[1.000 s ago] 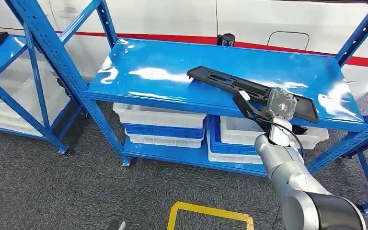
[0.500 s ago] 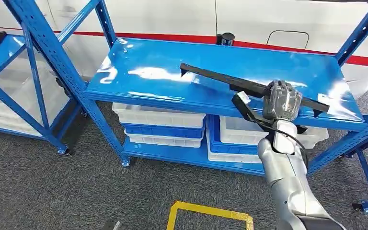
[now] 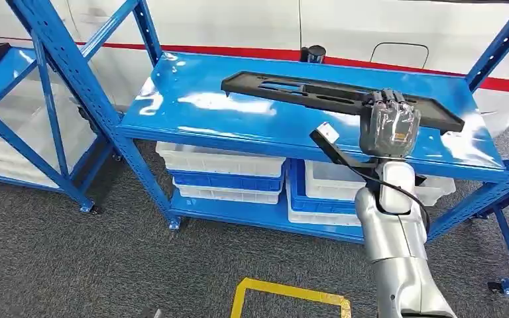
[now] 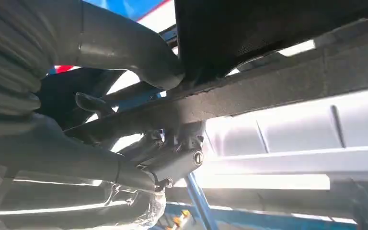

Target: Take the parts from the cabinet and place them on the table.

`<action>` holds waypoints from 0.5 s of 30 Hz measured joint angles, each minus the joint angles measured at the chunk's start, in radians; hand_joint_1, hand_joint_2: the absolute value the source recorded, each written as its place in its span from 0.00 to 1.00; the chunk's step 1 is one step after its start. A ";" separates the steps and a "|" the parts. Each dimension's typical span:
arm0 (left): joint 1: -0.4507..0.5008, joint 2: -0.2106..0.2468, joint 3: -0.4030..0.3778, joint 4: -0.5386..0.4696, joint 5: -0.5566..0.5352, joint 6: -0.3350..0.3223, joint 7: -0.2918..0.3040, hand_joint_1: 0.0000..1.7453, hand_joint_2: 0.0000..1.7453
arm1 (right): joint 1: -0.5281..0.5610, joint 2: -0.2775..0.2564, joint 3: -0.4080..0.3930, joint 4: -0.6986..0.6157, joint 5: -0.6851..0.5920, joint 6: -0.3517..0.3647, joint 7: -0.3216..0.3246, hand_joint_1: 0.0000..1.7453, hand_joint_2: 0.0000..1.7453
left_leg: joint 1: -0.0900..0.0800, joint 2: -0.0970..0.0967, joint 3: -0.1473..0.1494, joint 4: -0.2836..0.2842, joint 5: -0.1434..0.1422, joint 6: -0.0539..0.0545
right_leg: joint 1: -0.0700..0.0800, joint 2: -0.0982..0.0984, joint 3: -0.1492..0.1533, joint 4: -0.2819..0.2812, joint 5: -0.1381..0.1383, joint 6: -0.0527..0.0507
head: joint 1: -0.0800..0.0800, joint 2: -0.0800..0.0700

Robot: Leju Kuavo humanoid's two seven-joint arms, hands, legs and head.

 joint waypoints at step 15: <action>0.024 0.002 0.019 0.000 0.018 0.006 -0.039 0.00 1.00 | 0.096 -0.023 0.099 -0.182 -0.165 -0.011 -0.059 1.00 1.00 | 0.006 0.006 0.001 -0.018 0.027 0.039 | 0.000 -0.001 -0.024 0.032 -0.024 0.014 | 0.002 0.000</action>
